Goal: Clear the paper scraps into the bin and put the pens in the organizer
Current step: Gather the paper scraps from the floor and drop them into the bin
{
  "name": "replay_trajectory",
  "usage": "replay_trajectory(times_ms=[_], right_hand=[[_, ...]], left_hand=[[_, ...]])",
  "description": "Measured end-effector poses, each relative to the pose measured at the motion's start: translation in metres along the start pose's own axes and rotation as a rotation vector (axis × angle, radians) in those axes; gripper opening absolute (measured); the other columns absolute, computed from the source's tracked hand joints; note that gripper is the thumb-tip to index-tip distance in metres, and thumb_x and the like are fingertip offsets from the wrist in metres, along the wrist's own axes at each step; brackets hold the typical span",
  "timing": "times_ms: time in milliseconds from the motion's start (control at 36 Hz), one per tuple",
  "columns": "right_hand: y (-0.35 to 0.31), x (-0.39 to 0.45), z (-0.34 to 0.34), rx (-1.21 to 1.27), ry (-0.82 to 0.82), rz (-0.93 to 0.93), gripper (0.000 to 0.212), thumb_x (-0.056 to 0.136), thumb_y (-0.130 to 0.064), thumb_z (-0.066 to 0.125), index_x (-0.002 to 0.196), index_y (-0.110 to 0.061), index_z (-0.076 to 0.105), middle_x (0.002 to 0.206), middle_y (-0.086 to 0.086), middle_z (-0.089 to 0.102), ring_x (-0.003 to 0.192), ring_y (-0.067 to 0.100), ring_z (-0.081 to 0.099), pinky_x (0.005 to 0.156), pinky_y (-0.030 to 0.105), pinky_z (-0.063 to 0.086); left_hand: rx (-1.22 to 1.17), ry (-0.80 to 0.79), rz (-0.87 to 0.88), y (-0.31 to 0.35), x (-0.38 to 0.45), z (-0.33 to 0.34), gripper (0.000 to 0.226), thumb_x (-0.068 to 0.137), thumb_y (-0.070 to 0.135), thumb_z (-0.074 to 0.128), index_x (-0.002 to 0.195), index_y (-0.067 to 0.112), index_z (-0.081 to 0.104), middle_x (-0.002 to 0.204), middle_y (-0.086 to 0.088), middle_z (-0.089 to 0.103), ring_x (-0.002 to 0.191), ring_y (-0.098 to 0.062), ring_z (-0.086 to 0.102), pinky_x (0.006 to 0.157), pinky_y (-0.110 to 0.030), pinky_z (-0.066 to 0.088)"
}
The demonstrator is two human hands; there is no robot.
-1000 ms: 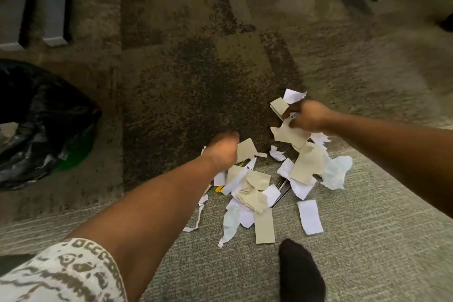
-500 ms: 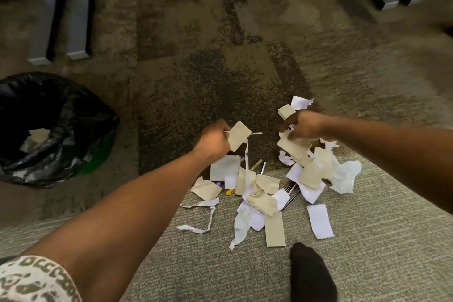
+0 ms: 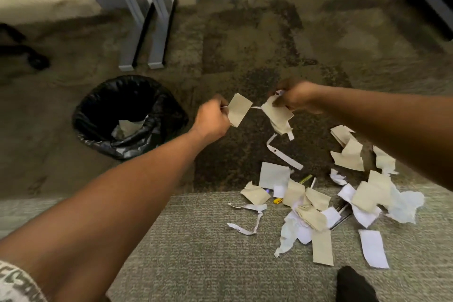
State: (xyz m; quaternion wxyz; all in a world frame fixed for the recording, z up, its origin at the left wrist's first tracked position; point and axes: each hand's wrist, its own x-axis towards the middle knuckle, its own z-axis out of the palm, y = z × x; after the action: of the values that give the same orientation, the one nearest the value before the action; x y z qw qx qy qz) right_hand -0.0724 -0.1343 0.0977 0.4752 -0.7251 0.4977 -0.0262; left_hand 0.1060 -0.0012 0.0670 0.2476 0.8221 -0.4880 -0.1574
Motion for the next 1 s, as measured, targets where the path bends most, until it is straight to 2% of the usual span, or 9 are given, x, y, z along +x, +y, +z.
replay_trajectory(times_ms=[56,139,250,389,556,667,806,889,1000], right_hand=[[-0.014,0.005,0.003,0.027,0.007,-0.035,0.033,0.091,-0.002,0.060,0.124,-0.006,0.059,0.117,0.015,0.061,0.099,0.026,0.062,0.081,0.036,0.055],[-0.052,0.013,0.019,0.083,0.041,-0.114,0.030,0.091,-0.004,0.061,0.121,-0.006,0.059,0.101,0.009,0.062,0.079,0.015,0.060,0.061,0.024,0.051],[-0.097,0.027,0.045,0.270,0.043,-0.172,0.030,0.090,-0.005,0.062,0.119,-0.013,0.062,0.110,0.006,0.063,0.095,0.020,0.062,0.072,0.031,0.056],[-0.153,0.038,0.086,0.560,0.036,-0.233,0.026,0.088,0.001,0.062,0.113,-0.008,0.063,0.109,0.012,0.066,0.099,0.028,0.065,0.081,0.045,0.058],[-0.213,0.047,0.137,0.708,0.129,-0.275,0.019,0.089,-0.007,0.061,0.104,-0.019,0.062,0.102,0.005,0.063,0.092,0.021,0.063,0.075,0.036,0.058],[-0.236,0.051,0.170,0.658,0.163,-0.318,0.017,0.090,-0.009,0.058,0.103,-0.021,0.059,0.094,0.002,0.061,0.087,0.021,0.063,0.076,0.038,0.057],[-0.234,0.056,0.207,0.365,0.001,-0.446,0.045,0.084,-0.021,0.074,0.123,-0.021,0.050,0.098,-0.010,0.054,0.094,0.014,0.055,0.068,0.019,0.046],[-0.223,0.063,0.215,0.190,-0.023,-0.502,0.060,0.080,-0.030,0.077,0.132,-0.022,0.048,0.103,-0.008,0.054,0.096,0.012,0.055,0.072,0.021,0.042],[-0.212,0.068,0.207,0.150,0.059,-0.553,0.041,0.084,-0.024,0.072,0.122,-0.020,0.056,0.098,-0.005,0.057,0.098,0.017,0.061,0.075,0.023,0.048]], left_hand=[[-0.033,0.041,-0.007,-0.001,0.002,-0.016,0.015,0.094,0.019,0.053,0.104,0.011,0.061,0.106,-0.013,0.067,0.099,-0.030,0.062,0.080,-0.036,0.050],[-0.085,0.130,-0.034,-0.015,0.004,-0.050,0.014,0.095,0.019,0.052,0.101,0.012,0.062,0.103,-0.009,0.066,0.095,-0.025,0.060,0.075,-0.030,0.045],[-0.119,0.251,-0.074,-0.037,0.004,-0.090,0.009,0.096,0.018,0.051,0.098,0.015,0.059,0.094,0.001,0.059,0.089,-0.016,0.054,0.072,-0.025,0.037],[-0.125,0.387,-0.122,-0.072,0.003,-0.134,0.006,0.098,0.018,0.051,0.099,0.016,0.056,0.098,0.004,0.057,0.091,-0.014,0.051,0.076,-0.024,0.036],[-0.076,0.556,-0.226,-0.114,-0.004,-0.167,0.006,0.096,0.017,0.050,0.092,0.018,0.053,0.095,0.004,0.058,0.088,-0.014,0.052,0.073,-0.025,0.036],[-0.037,0.592,-0.320,-0.140,-0.010,-0.175,0.007,0.096,0.016,0.050,0.095,0.016,0.057,0.099,-0.001,0.061,0.094,-0.018,0.057,0.073,-0.026,0.038],[0.014,0.465,-0.461,-0.158,-0.011,-0.173,0.028,0.093,0.023,0.057,0.119,0.012,0.057,0.118,-0.012,0.063,0.112,-0.030,0.058,0.093,-0.037,0.048],[0.049,0.492,-0.424,-0.164,-0.012,-0.169,0.027,0.091,0.017,0.052,0.116,0.015,0.061,0.117,-0.011,0.065,0.110,-0.029,0.060,0.089,-0.034,0.049],[-0.051,0.530,-0.318,-0.165,-0.012,-0.160,0.025,0.089,0.014,0.048,0.104,0.023,0.066,0.109,-0.003,0.068,0.098,-0.022,0.063,0.082,-0.031,0.053]])
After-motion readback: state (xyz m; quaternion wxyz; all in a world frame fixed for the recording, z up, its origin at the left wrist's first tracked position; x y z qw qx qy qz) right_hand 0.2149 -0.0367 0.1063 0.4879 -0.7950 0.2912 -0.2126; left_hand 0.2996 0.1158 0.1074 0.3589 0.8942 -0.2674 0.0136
